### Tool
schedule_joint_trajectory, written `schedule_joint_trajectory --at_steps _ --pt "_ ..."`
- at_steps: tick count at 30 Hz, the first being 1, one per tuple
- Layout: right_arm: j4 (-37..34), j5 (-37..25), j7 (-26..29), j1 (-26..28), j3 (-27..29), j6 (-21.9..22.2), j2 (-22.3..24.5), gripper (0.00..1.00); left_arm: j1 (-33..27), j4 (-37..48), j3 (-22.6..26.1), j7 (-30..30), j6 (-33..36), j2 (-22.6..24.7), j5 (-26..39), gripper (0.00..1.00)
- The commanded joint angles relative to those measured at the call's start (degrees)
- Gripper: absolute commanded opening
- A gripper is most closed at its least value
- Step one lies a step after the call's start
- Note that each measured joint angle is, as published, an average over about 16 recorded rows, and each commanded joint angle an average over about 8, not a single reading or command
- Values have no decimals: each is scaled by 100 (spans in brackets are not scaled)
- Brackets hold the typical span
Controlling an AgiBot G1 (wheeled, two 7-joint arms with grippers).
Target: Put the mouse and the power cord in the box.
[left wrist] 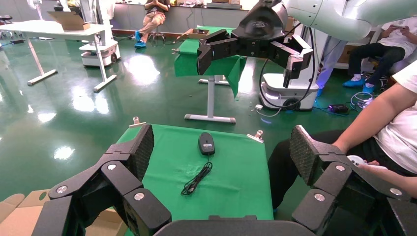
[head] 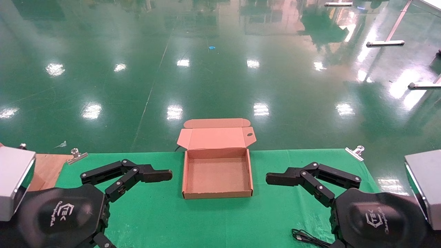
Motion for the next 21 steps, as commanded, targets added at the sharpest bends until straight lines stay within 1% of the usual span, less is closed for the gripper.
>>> schedule_joint_trajectory --at_steps 1,21 --pt "0 0 0 0 0 0 0 100 0 0 0 0 0 0 0 100" --pt "0 0 0 0 0 0 0 100 0 0 0 0 0 0 0 100"
